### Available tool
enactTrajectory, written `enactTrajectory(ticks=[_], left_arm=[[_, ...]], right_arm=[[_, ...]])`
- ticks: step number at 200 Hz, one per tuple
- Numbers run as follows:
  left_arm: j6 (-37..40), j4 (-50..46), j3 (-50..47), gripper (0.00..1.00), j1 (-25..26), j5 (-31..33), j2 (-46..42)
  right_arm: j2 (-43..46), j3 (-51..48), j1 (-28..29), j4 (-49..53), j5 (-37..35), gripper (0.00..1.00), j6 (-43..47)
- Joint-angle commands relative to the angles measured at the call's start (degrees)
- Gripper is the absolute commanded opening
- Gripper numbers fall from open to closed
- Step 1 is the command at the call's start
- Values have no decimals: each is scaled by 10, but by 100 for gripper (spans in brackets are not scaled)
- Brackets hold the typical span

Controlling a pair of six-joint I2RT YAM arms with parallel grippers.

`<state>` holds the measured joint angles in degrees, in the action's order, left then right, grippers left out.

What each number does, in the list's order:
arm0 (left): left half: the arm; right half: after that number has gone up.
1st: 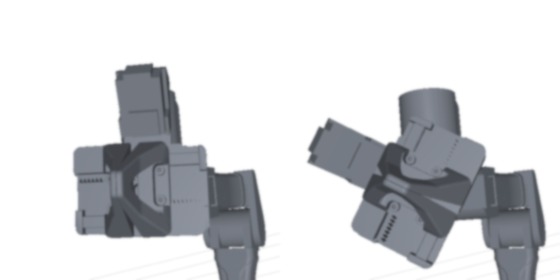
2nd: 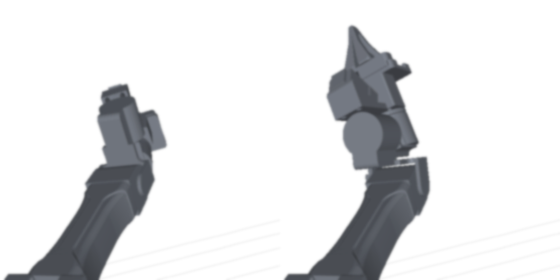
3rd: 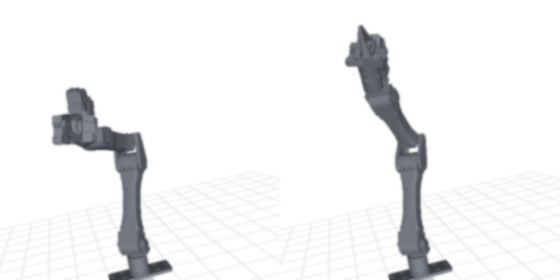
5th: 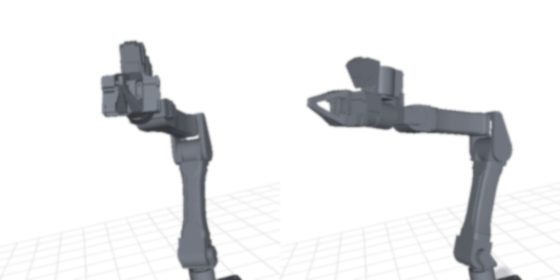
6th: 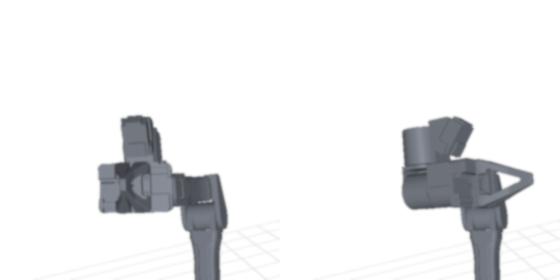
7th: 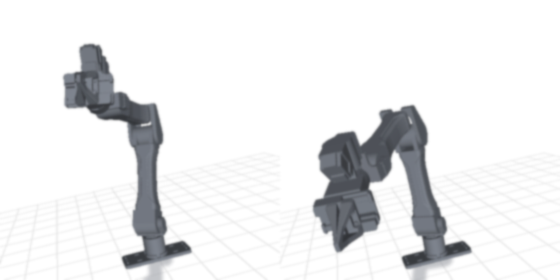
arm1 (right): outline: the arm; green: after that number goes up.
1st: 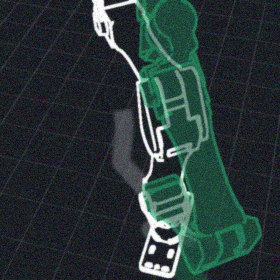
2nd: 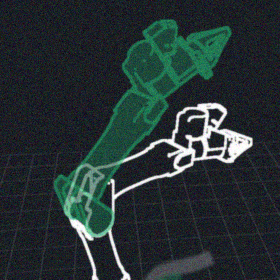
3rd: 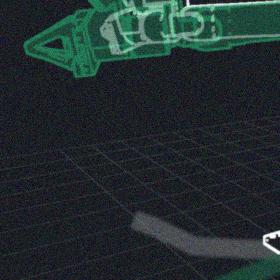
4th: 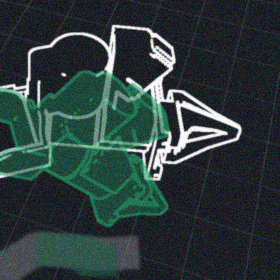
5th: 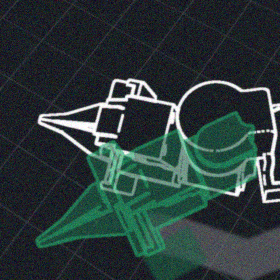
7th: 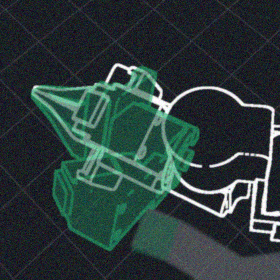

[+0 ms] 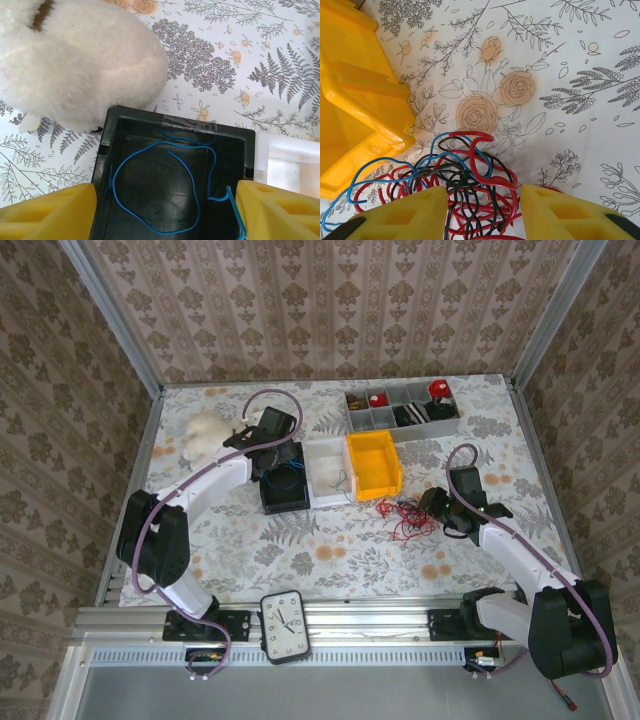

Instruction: Untangle the cables

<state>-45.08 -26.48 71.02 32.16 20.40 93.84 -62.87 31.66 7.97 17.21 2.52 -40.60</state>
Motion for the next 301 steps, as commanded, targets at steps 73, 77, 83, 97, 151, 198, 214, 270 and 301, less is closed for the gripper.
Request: enactTrajectory(ticks=[73, 77, 83, 97, 151, 198, 214, 270, 301], left_arm=[[-9, -35, 19, 40, -4, 19, 46], [-10, -42, 24, 40, -4, 21, 50], [-13, -51, 30, 40, -3, 23, 56], [-8, -54, 34, 39, 1, 26, 58], [-1, 76, -72, 44, 40, 96, -61], [-30, 120, -109, 45, 38, 130, -105], [-33, 108, -104, 45, 34, 129, -107], [-94, 55, -151, 47, 14, 113, -148], [-86, 63, -191, 47, 4, 101, -180]], right_arm=[[8, 1, -2, 21, -5, 43, 8], [8, 1, -1, 21, -5, 44, 8], [10, 1, -1, 20, -3, 43, 9], [9, 1, -1, 19, 3, 43, 12], [35, 36, 42, 54, -39, 53, 56], [78, 77, 107, 82, -166, 62, 82], [69, 100, 138, 76, -160, 62, 96], [-145, 267, 264, 41, -49, 60, 106], [-316, 402, 290, 82, -5, 59, 115]])
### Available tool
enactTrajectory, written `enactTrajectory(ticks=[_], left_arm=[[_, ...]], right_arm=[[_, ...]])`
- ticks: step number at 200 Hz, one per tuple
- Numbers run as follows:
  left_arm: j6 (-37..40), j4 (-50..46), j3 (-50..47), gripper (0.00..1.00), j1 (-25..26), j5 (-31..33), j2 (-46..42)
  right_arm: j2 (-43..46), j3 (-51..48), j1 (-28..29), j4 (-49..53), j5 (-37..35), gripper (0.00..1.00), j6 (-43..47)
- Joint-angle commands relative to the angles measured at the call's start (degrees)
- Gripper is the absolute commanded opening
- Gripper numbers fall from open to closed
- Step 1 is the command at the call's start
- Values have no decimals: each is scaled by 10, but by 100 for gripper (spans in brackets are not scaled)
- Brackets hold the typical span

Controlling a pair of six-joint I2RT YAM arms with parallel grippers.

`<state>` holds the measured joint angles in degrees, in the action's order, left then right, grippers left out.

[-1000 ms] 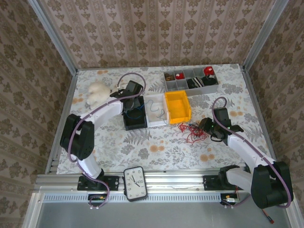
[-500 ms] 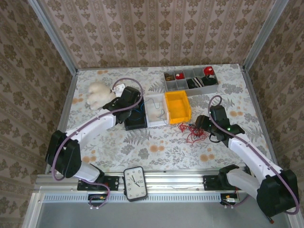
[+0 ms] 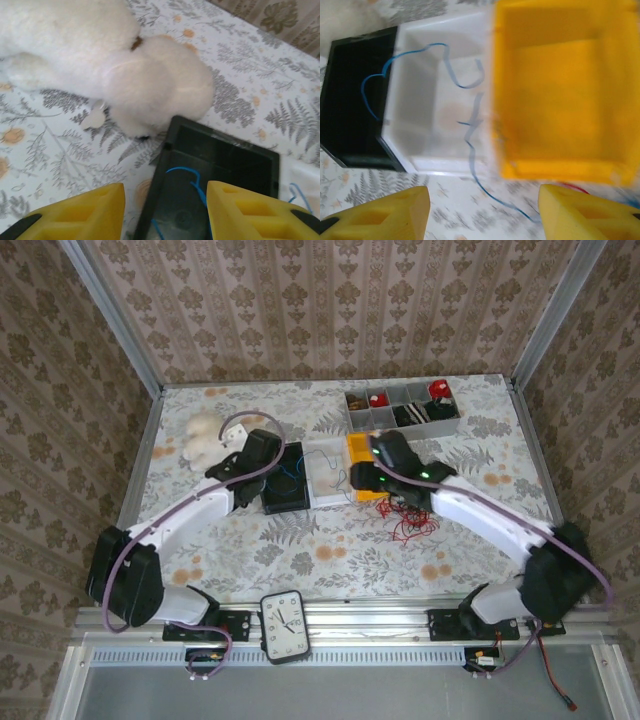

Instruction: Untangle the cables

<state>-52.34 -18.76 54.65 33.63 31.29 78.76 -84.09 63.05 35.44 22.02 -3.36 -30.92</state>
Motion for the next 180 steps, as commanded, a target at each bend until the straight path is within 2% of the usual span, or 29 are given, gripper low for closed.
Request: enactTrajectory(ticks=[1, 31, 76, 157, 180], left_arm=[[-13, -14, -28, 47, -11, -9, -30], [-1, 3, -52, 47, -30, -26, -49], [-33, 23, -103, 48, -28, -70, -81], [3, 20, -90, 49, -29, -54, -83], [6, 20, -84, 49, -30, -58, -74]], right_arm=[[-109, 93, 15, 37, 55, 59, 19], [-245, 229, 17, 137, 55, 53, 48], [-350, 356, 11, 208, -9, 52, 95], [-478, 491, 9, 244, -64, 50, 139], [-494, 499, 9, 235, -77, 46, 138]])
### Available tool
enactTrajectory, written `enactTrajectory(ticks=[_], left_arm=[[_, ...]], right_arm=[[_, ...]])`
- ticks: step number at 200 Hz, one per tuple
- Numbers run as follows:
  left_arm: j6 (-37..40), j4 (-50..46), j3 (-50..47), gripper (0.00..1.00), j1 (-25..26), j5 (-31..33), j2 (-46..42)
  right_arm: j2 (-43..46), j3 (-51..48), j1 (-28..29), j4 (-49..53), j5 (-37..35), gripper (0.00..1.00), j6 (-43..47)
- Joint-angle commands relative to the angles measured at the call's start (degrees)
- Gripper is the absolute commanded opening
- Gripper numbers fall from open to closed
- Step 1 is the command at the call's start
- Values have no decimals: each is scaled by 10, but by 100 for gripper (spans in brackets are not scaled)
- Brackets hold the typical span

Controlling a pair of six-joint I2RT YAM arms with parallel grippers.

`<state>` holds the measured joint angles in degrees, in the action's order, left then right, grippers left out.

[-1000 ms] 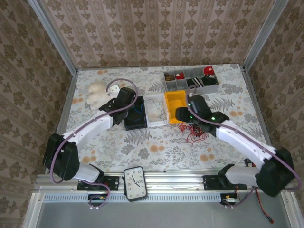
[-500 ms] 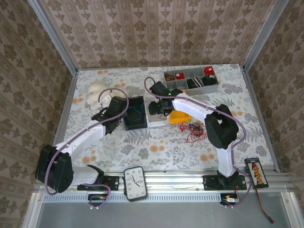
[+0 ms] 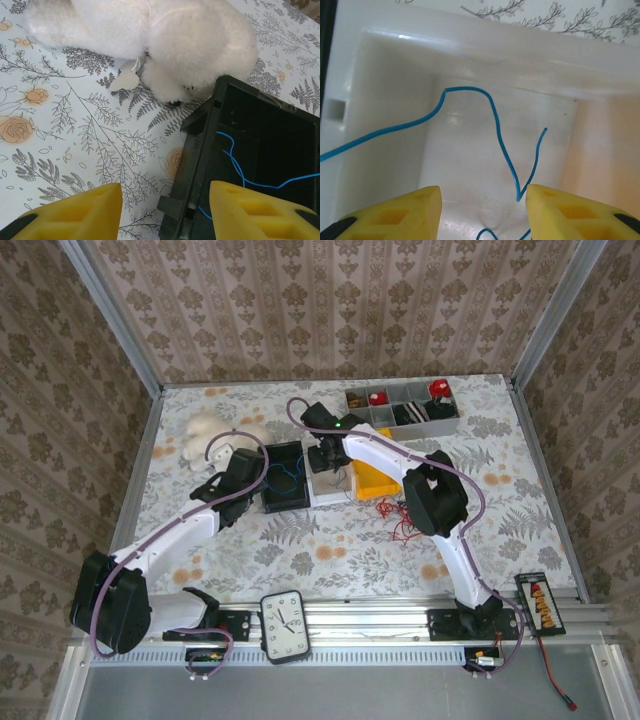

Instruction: Untangle the cables

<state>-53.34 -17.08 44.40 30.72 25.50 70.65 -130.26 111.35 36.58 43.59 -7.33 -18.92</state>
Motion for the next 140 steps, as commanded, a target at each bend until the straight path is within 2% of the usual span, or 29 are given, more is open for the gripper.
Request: enactTrajectory(ticks=[1, 22, 45, 68, 108, 140], left_arm=[[16, 3, 18, 49, 0, 0, 7], [17, 7, 20, 49, 0, -3, 15], [17, 11, 20, 49, 0, -8, 20], [17, 14, 19, 49, 0, -12, 25], [22, 18, 23, 49, 1, -18, 29], [18, 20, 18, 49, 1, -19, 20]], right_arm=[[-33, 16, -3, 18, -38, 46, 17], [-38, 8, -1, -4, -41, 41, 13], [-40, 1, 9, -24, -84, 40, 14], [-30, -16, 14, -40, -109, 20, 1], [25, -66, 14, -74, -126, 2, -32], [72, -96, 15, -96, -124, 0, -52]])
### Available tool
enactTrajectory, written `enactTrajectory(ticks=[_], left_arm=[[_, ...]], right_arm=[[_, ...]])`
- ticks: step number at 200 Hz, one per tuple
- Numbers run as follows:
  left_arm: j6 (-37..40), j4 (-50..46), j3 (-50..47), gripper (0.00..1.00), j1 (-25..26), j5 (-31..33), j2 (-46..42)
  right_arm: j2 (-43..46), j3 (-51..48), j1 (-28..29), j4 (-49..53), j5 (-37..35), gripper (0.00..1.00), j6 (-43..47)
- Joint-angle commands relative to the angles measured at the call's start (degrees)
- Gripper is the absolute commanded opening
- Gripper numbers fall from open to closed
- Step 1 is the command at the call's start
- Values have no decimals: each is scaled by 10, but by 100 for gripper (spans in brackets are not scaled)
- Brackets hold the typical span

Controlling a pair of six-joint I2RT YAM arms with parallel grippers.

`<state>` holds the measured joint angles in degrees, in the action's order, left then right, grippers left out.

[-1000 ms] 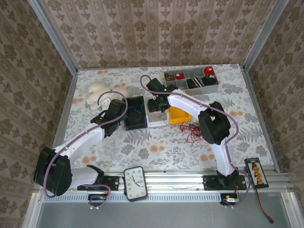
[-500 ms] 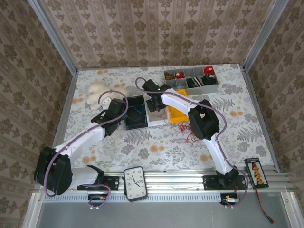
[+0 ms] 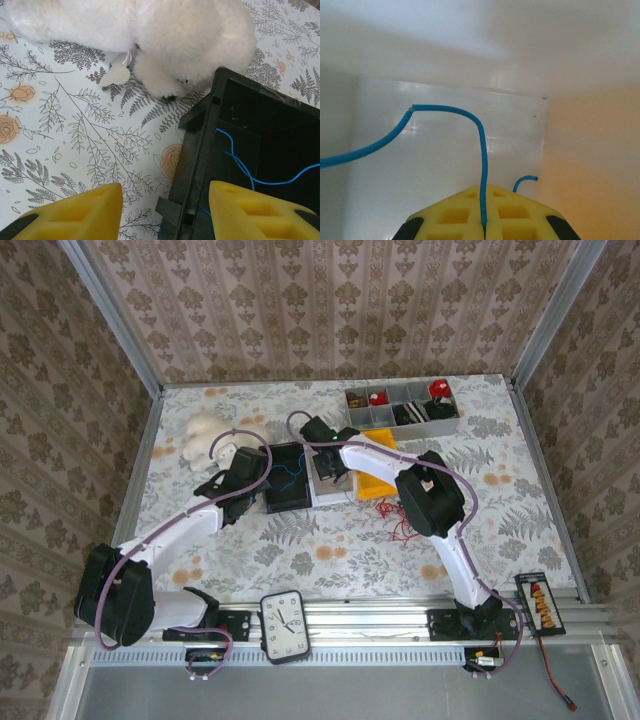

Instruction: Untangle the cables

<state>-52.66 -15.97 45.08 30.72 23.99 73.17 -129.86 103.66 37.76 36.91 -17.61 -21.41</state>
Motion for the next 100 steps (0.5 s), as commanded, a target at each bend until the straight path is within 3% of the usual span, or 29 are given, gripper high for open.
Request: enactTrajectory(ticks=[1, 52, 100], left_arm=[[12, 9, 12, 49, 1, -3, -6], [10, 6, 0, 49, -2, 7, -32], [-5, -11, -28, 49, -15, 14, -69]], right_arm=[[70, -21, 3, -30, -20, 0, -28], [148, -78, 12, -107, 41, 0, -31], [133, -48, 45, -104, 168, 0, -11]])
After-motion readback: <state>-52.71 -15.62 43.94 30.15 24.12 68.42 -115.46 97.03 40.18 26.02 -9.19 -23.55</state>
